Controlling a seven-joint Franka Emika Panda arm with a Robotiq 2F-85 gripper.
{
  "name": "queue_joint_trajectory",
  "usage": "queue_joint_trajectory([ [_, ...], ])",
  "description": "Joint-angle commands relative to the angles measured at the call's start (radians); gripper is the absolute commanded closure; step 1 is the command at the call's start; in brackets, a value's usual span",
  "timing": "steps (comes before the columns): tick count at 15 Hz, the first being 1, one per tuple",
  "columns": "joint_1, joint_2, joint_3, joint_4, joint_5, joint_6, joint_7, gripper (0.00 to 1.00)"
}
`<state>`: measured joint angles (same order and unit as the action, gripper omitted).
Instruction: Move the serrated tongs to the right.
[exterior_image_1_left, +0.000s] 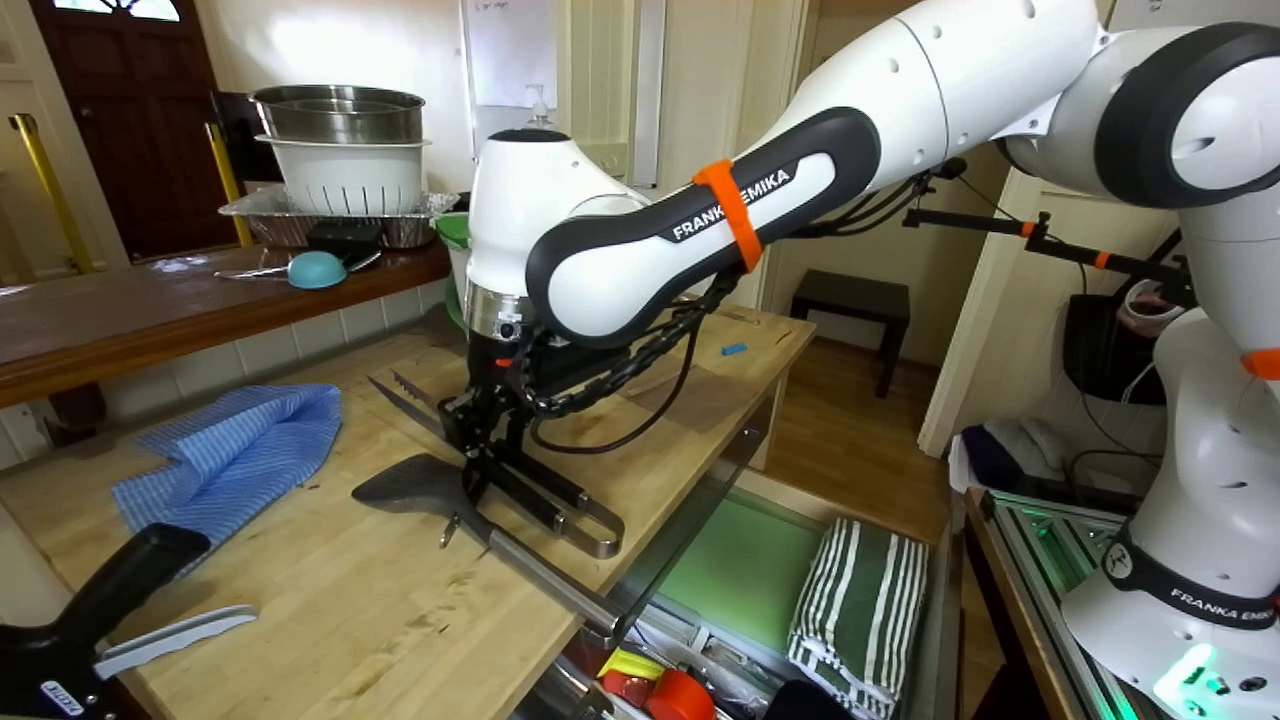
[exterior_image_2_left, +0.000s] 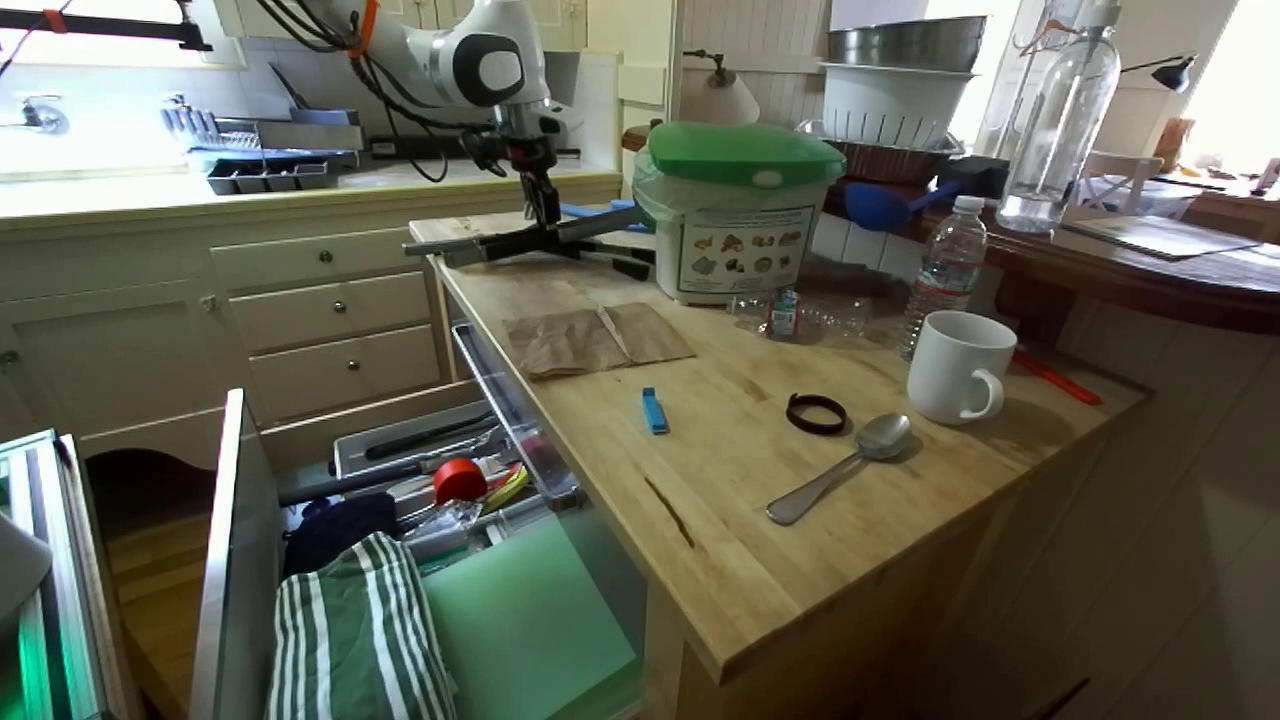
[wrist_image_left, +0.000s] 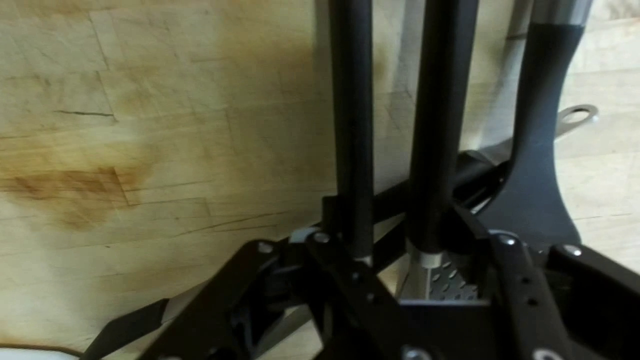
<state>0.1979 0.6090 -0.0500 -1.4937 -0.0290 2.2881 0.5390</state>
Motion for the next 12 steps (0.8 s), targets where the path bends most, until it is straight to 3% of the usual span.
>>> queue_joint_trajectory([
  [1, 0.022, 0.020, -0.021, 0.015, -0.022, 0.000, 0.044, 0.16],
  [3, 0.026, 0.025, -0.025, 0.015, -0.025, -0.002, 0.052, 0.01],
  [12, 0.049, 0.038, -0.045, 0.008, -0.056, -0.006, 0.160, 0.00],
])
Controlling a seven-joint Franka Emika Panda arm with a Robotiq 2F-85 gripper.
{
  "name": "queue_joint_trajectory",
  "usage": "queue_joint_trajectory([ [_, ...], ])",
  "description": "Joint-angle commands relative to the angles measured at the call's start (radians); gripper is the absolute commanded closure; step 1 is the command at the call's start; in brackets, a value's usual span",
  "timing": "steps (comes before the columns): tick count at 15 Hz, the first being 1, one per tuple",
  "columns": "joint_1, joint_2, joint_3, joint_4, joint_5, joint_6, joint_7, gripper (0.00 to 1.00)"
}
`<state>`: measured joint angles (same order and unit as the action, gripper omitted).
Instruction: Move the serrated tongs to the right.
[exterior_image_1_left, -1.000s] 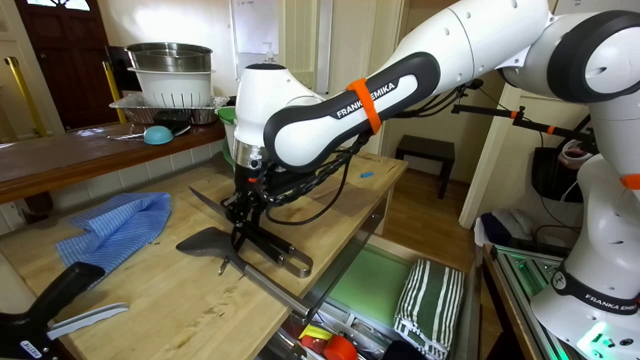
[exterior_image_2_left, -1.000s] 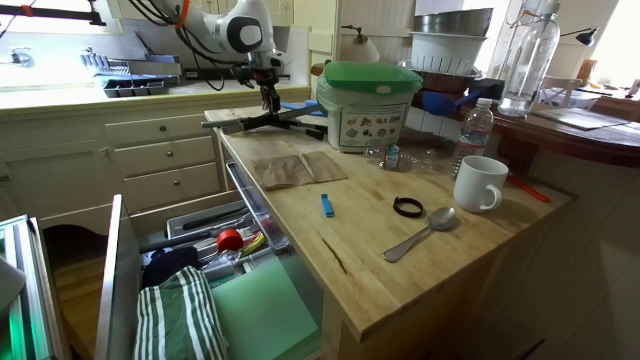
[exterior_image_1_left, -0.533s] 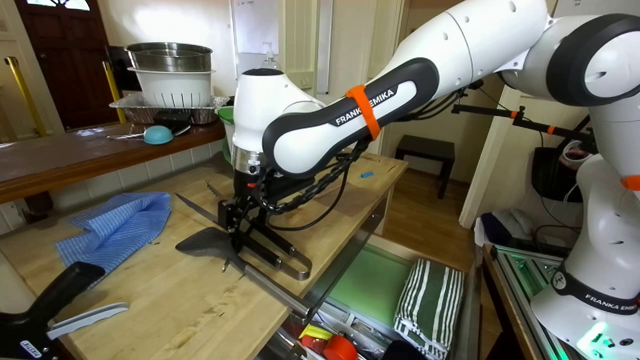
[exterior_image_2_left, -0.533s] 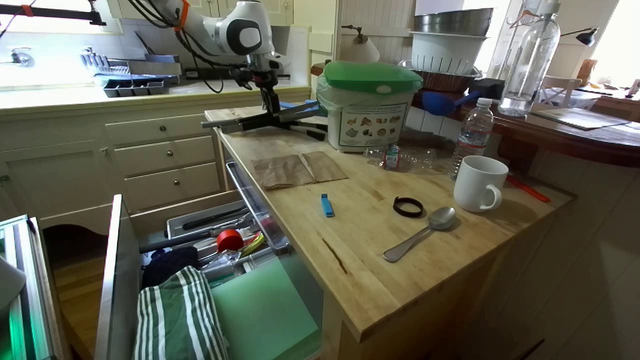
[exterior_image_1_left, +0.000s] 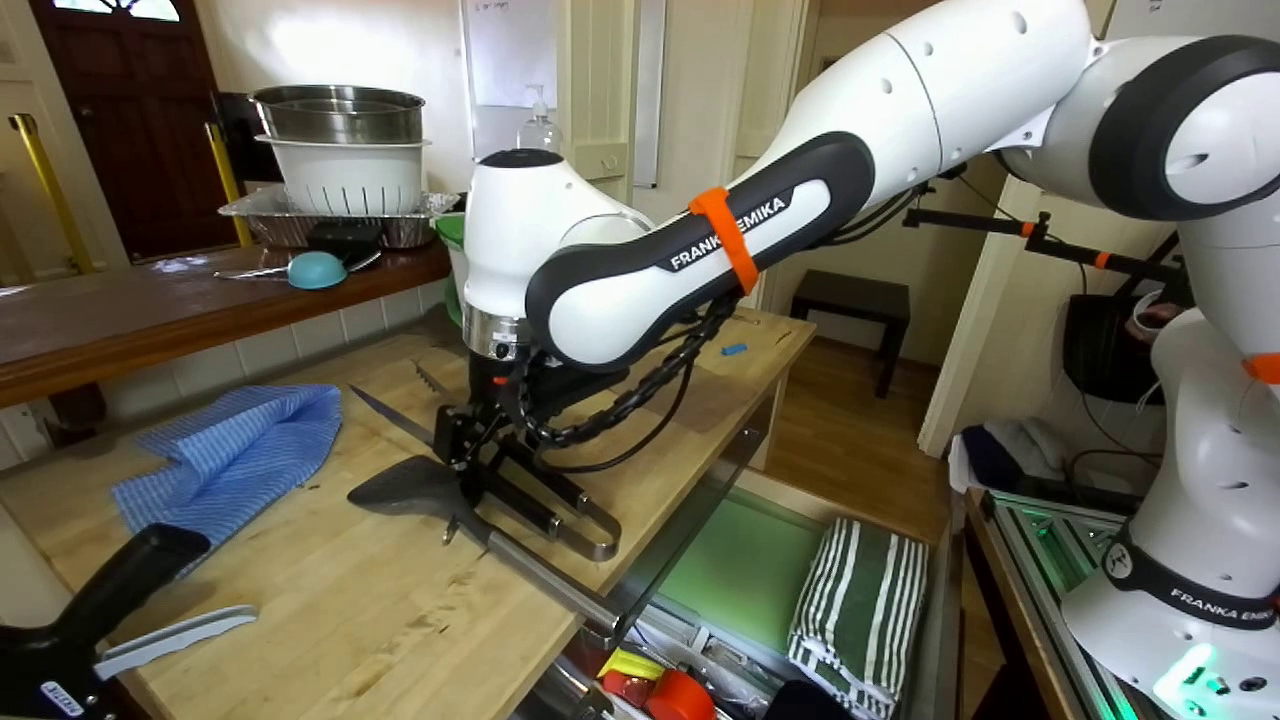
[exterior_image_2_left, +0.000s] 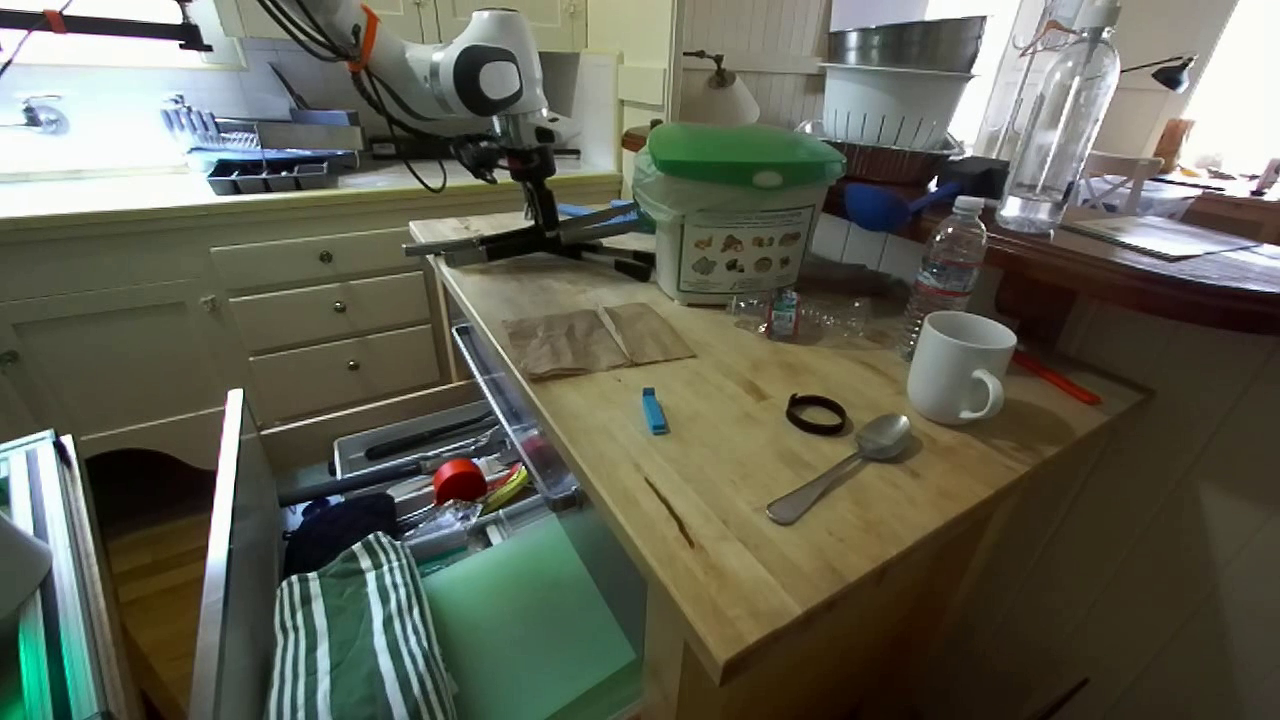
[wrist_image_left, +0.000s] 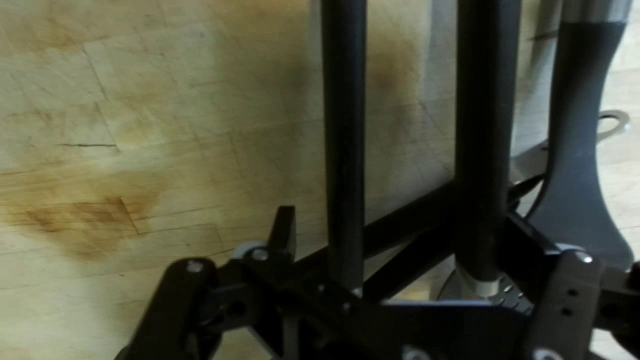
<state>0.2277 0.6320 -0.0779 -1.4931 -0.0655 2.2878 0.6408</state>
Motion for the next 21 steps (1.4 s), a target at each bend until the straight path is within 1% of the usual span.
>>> queue_joint_trajectory([
  [1, 0.020, 0.019, -0.014, 0.006, -0.017, -0.003, 0.067, 0.00],
  [2, 0.021, 0.023, -0.013, 0.004, -0.017, 0.000, 0.076, 0.25],
  [3, 0.023, 0.027, -0.012, 0.002, -0.017, 0.008, 0.085, 0.25],
  [4, 0.025, 0.029, -0.012, 0.001, -0.017, 0.013, 0.096, 0.29],
  [7, 0.029, 0.022, -0.011, 0.000, -0.012, 0.042, 0.133, 0.54],
  [11, 0.029, 0.010, -0.015, -0.001, -0.014, 0.070, 0.170, 0.79],
  [12, 0.028, 0.005, -0.015, -0.003, -0.013, 0.070, 0.173, 0.86],
  [14, 0.028, -0.028, -0.013, -0.017, -0.014, 0.065, 0.169, 0.86],
  [18, -0.026, -0.159, 0.067, -0.074, 0.082, 0.040, 0.057, 0.86],
  [20, -0.066, -0.218, 0.119, -0.091, 0.175, -0.036, -0.034, 0.86],
  [21, -0.077, -0.255, 0.125, -0.105, 0.202, -0.093, -0.059, 0.86],
])
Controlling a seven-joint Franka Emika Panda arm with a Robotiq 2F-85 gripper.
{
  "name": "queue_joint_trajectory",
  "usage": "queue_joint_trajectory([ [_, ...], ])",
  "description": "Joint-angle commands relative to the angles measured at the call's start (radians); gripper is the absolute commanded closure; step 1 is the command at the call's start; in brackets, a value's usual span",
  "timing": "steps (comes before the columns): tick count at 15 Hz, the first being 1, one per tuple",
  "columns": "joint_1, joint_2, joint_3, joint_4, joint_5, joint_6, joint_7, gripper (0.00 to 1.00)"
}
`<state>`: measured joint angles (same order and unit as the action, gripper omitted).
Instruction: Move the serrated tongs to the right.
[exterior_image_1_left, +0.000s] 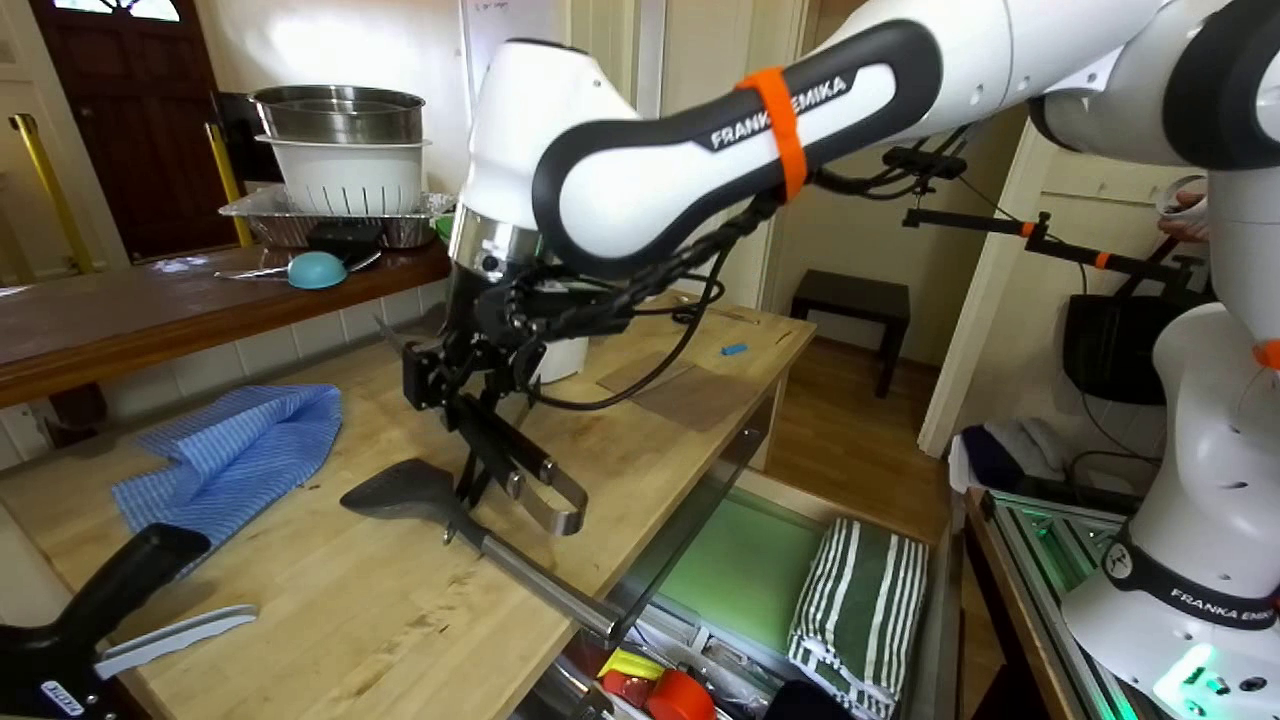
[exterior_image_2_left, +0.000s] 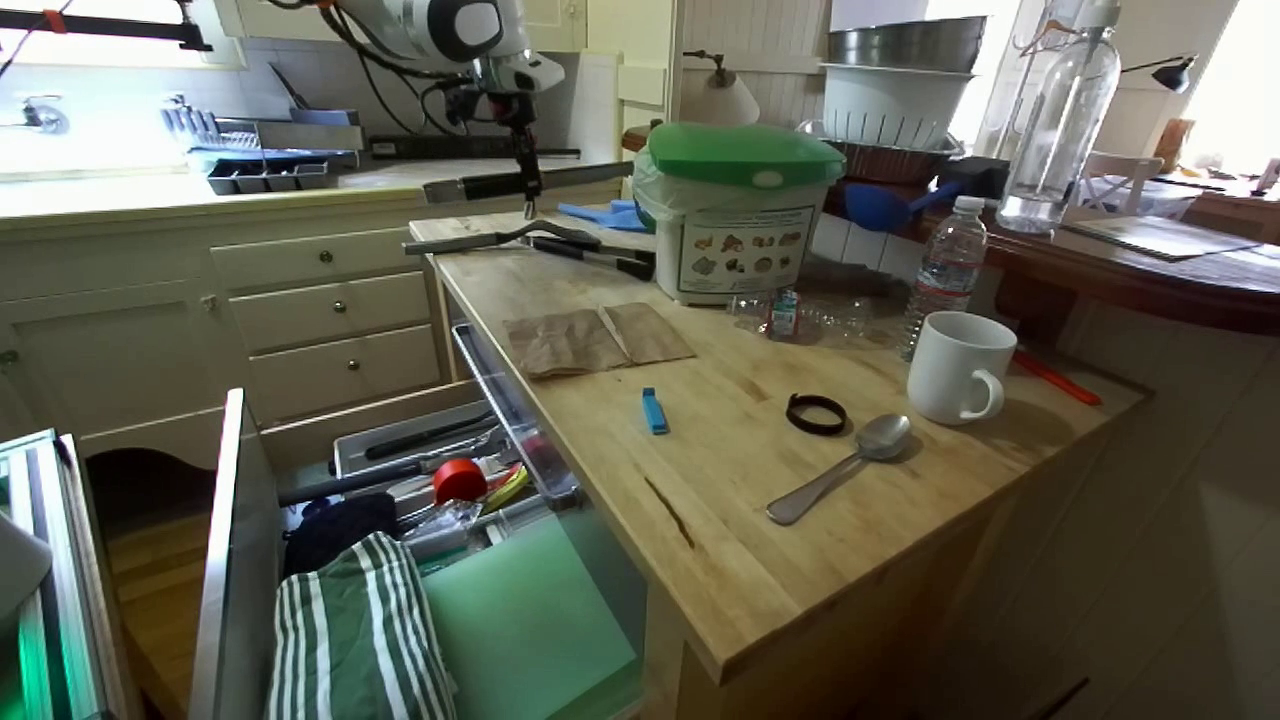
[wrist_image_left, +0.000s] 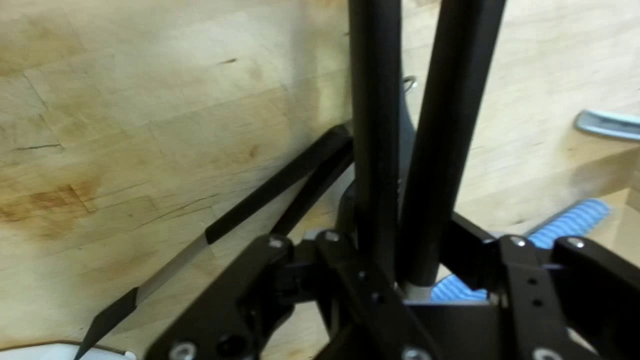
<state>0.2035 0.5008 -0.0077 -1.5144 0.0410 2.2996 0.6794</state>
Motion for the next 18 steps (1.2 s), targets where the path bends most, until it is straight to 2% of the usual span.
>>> queue_joint_trajectory([
  [1, -0.064, -0.152, 0.062, -0.094, 0.124, -0.153, -0.124, 0.86],
  [3, -0.072, -0.221, 0.051, -0.124, 0.113, -0.289, -0.169, 0.86],
  [5, -0.064, -0.290, 0.027, -0.144, 0.032, -0.422, -0.173, 0.86],
  [9, -0.051, -0.405, 0.044, -0.156, -0.115, -0.669, -0.238, 0.86],
  [12, -0.047, -0.467, 0.077, -0.180, -0.186, -0.751, -0.269, 0.86],
  [14, -0.053, -0.482, 0.094, -0.186, -0.189, -0.755, -0.292, 0.86],
  [15, -0.061, -0.448, 0.094, -0.150, -0.168, -0.744, -0.260, 0.61],
  [18, -0.061, -0.464, 0.102, -0.167, -0.172, -0.743, -0.273, 0.61],
])
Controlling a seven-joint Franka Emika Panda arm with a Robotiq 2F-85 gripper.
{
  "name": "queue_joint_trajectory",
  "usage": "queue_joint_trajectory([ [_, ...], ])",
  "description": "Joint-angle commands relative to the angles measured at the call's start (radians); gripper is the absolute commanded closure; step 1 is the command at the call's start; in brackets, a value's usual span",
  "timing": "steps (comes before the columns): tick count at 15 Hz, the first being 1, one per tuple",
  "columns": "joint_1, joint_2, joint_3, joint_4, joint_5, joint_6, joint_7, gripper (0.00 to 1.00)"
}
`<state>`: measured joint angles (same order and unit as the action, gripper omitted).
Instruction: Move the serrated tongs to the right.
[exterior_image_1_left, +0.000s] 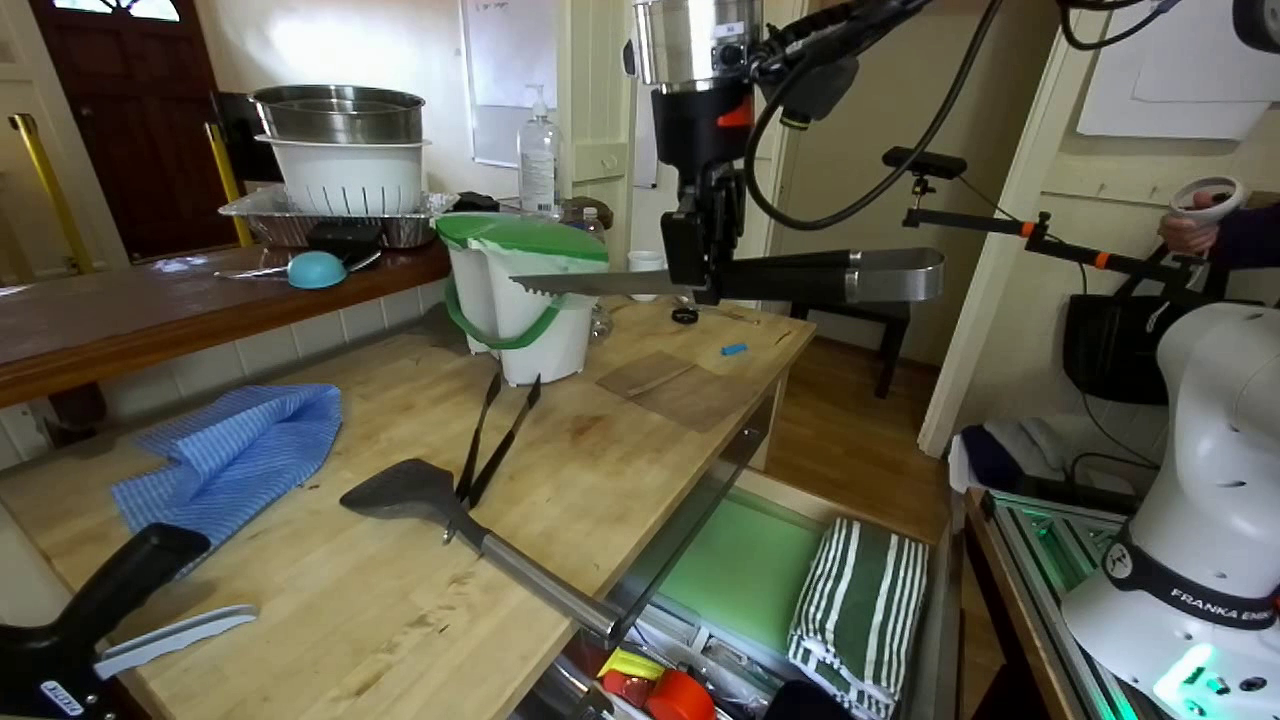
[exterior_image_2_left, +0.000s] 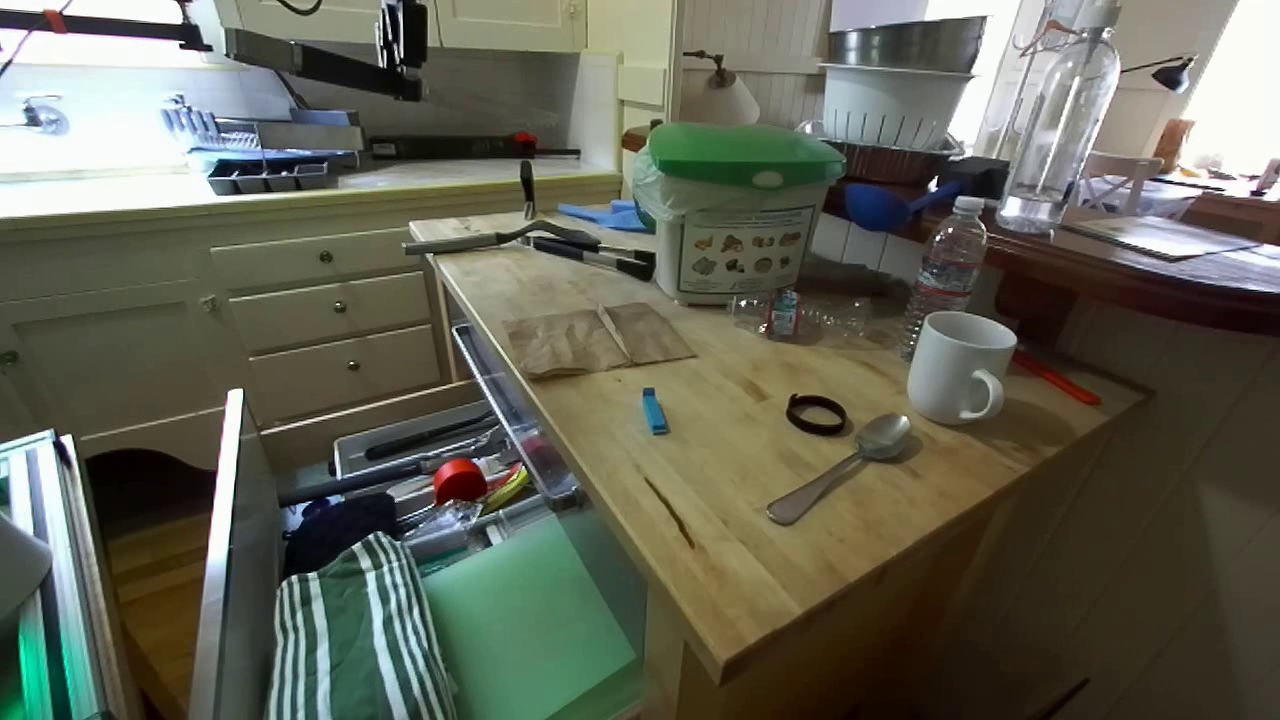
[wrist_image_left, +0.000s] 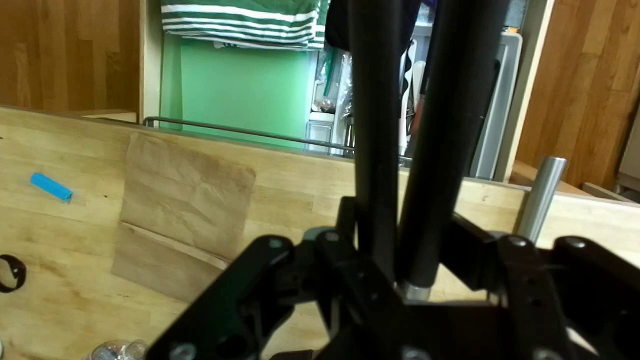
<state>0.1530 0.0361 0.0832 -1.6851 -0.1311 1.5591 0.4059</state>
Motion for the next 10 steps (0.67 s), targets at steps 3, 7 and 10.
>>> queue_joint_trajectory([
  [3, -0.028, 0.003, -0.004, 0.009, 0.070, -0.032, 0.002, 0.86],
  [7, -0.078, -0.041, -0.038, -0.050, 0.252, -0.049, 0.022, 0.86],
  [10, -0.118, -0.081, -0.068, -0.130, 0.380, -0.068, 0.020, 0.86],
])
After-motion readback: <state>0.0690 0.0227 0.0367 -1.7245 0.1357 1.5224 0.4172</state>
